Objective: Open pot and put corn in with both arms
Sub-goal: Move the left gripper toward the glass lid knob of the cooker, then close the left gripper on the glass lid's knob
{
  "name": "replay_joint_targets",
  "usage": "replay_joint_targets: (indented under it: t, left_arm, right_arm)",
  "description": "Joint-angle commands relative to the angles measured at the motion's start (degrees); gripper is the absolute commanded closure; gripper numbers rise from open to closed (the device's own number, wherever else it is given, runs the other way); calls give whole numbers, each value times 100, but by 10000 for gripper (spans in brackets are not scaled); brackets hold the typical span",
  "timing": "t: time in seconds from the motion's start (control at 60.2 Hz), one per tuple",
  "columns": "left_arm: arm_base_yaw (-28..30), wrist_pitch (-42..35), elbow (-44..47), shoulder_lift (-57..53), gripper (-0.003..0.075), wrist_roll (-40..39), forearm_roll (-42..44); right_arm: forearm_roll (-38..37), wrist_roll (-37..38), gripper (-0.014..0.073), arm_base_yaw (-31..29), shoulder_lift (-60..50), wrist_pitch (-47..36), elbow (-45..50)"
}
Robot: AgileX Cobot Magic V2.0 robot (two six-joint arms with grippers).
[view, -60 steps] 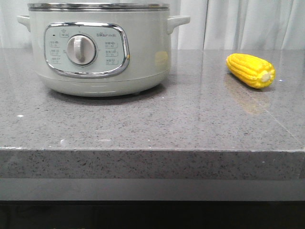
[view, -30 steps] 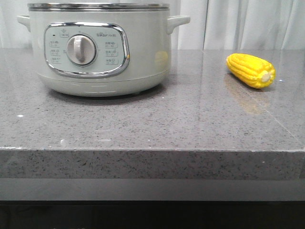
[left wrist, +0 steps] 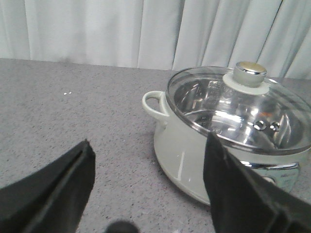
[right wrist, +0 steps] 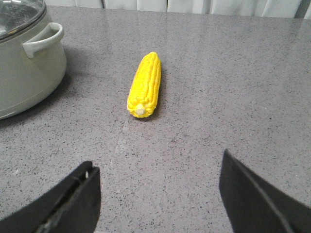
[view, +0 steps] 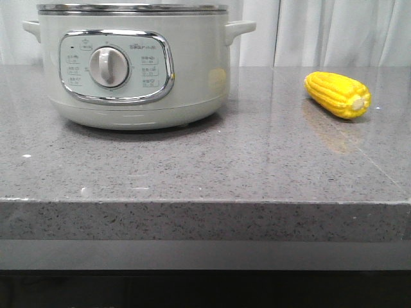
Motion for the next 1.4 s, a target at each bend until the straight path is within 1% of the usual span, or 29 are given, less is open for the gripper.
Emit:
replay_joint_targets:
  t: [0.0, 0.066, 0.299, 0.366, 0.465, 0.731, 0.964, 1.147, 1.263, 1.379]
  left_arm:
    - [-275, -688, -323, 317, 239, 447, -417]
    - [-554, -926, -410, 584, 239, 639, -418]
    - [-1587, -1935, -854, 1713, 239, 723, -381]
    - [-1820, -2276, -1046, 2122, 239, 731, -381]
    - [-2042, -2520, -1398, 2754, 239, 731, -381]
    - [-2101, -2606, -2493, 4235, 239, 720, -459]
    - [-2101, -2606, -3294, 5082, 239, 720, -457]
    - [-2101, -2729, -3627, 5575, 239, 720, -508]
    - [-2101, -2960, -3639, 5749, 239, 720, -546]
    - [-2101, -3022, -3639, 5870, 239, 720, -546]
  right_arm:
    - [-1, -29, 52, -11, 91, -387, -183]
    - [63, -29, 52, -11, 91, -387, -183]
    - [224, -29, 52, -11, 91, -387, -183]
    - [224, -29, 52, -11, 91, -387, -183]
    - [224, -29, 52, -11, 91, -387, -183]
    - [224, -29, 52, -11, 91, -387, -183]
    - [224, -29, 52, -11, 91, -387, -183]
    - [224, -29, 52, -11, 91, -387, -183]
    - [224, -29, 52, -11, 91, -387, -183]
    - [224, -29, 52, -11, 91, -387, -183]
